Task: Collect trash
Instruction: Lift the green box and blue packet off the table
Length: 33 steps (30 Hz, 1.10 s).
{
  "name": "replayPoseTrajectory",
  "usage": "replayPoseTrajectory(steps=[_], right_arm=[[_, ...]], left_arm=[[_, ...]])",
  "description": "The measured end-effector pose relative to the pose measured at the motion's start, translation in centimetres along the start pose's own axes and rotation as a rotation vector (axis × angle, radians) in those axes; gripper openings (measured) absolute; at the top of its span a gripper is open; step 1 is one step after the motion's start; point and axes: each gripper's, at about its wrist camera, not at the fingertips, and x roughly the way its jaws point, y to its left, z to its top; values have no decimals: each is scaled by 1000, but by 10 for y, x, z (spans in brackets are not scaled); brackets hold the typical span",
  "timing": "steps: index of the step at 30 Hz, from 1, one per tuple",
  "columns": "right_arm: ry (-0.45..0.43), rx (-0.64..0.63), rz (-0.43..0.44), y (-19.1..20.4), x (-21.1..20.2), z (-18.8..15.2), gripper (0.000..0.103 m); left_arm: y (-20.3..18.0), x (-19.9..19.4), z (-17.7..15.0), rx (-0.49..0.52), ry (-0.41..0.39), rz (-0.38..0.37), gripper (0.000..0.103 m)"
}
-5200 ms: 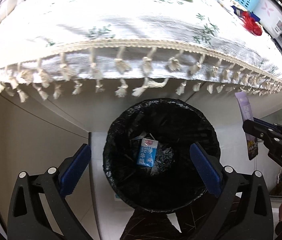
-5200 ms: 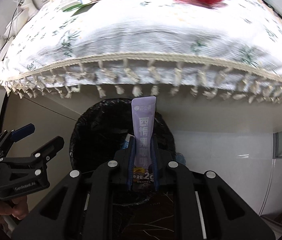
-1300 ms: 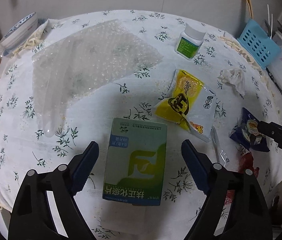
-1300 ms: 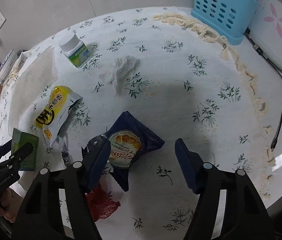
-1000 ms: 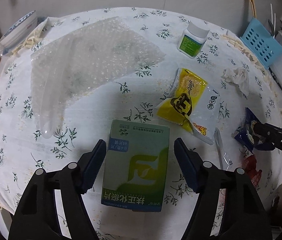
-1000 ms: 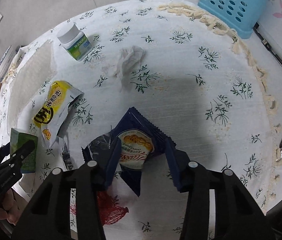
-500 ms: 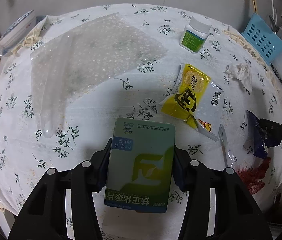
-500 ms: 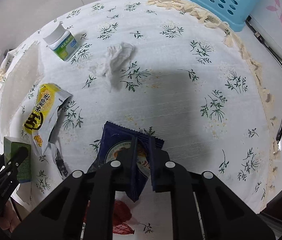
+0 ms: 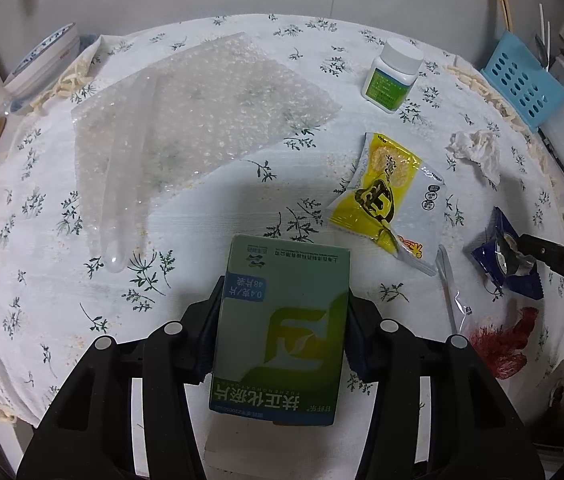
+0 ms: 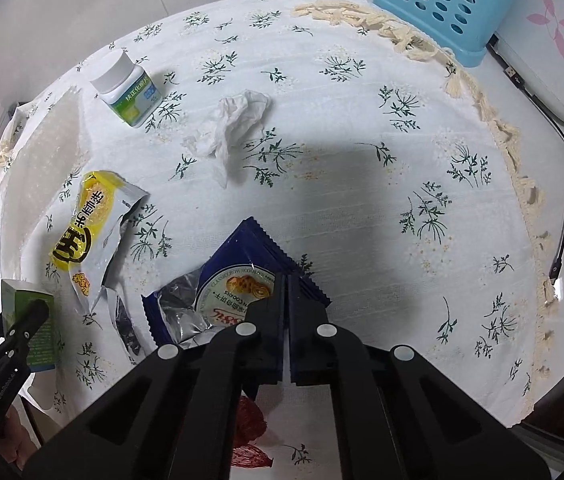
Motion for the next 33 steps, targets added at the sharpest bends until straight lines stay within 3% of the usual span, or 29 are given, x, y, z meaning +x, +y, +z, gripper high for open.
replayPoseTrajectory(steps=[33], right_arm=[[-178,6,22,6,-91,-30,0]], left_arm=[[12,-63,-24,-9,-80,-11,49]])
